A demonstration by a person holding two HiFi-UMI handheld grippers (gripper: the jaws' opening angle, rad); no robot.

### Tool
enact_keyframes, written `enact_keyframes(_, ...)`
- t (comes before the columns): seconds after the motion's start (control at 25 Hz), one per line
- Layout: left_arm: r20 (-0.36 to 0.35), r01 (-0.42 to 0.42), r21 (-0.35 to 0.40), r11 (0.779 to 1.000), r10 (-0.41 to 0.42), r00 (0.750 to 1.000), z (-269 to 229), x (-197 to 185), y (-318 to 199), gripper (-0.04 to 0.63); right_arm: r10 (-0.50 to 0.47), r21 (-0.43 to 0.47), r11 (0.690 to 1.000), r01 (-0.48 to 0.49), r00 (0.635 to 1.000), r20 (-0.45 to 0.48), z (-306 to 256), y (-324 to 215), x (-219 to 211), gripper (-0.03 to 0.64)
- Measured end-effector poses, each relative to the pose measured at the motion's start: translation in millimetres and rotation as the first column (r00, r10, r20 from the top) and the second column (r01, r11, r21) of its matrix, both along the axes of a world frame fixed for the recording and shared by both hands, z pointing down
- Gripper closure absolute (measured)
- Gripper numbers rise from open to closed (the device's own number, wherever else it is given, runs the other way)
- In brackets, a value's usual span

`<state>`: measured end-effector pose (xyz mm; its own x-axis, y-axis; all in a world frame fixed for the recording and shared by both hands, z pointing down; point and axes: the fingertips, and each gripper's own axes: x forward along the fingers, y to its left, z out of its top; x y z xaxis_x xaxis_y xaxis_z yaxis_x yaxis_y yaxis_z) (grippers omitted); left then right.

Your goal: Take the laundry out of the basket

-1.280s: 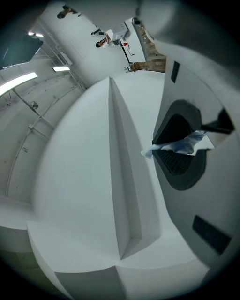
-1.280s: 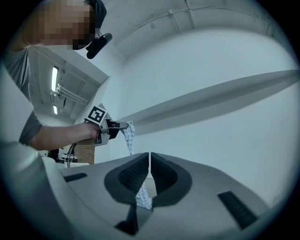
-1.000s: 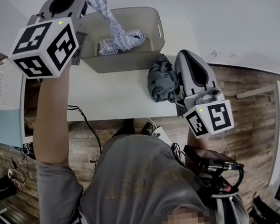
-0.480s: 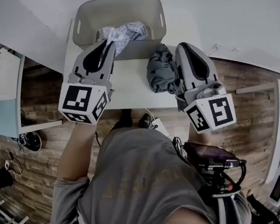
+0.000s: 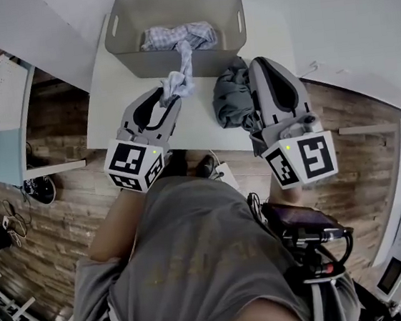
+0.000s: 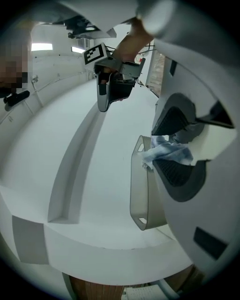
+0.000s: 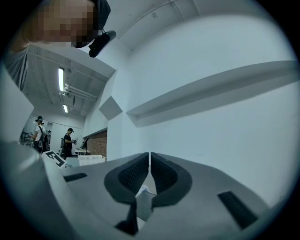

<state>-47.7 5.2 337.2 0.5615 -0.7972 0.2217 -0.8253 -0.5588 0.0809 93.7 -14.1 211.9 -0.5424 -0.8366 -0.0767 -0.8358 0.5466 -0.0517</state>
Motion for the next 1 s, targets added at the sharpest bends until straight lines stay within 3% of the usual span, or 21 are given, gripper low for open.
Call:
enact_keyframes(0.16,-0.029,-0.023,-0.014,1.000,0.022,0.999,-1,-2,3,0.376,-0.008,-0.020,1.000,0.008,1.000,0.003,6,-7,-4,0.598)
enact_keyframes(0.36,-0.022,-0.023,0.028,0.999,0.024,0.999,-20,-7,4,0.348,-0.024,-0.036,0.999,0.025,1.000,0.012,13,-18,-10,0.598)
enact_keyframes(0.48,-0.001,-0.019,0.066,0.998,0.019,1.000,-36,-11,6,0.344,-0.041,-0.039,0.998,0.042,0.999,0.020,14,-25,-16,0.598)
enact_keyframes(1.0,-0.041,0.032,0.129,0.991,-0.027,0.999,-73,-38,-31,0.345,-0.070,-0.029,0.997,0.071,0.997,0.020,8,-41,-37,0.598)
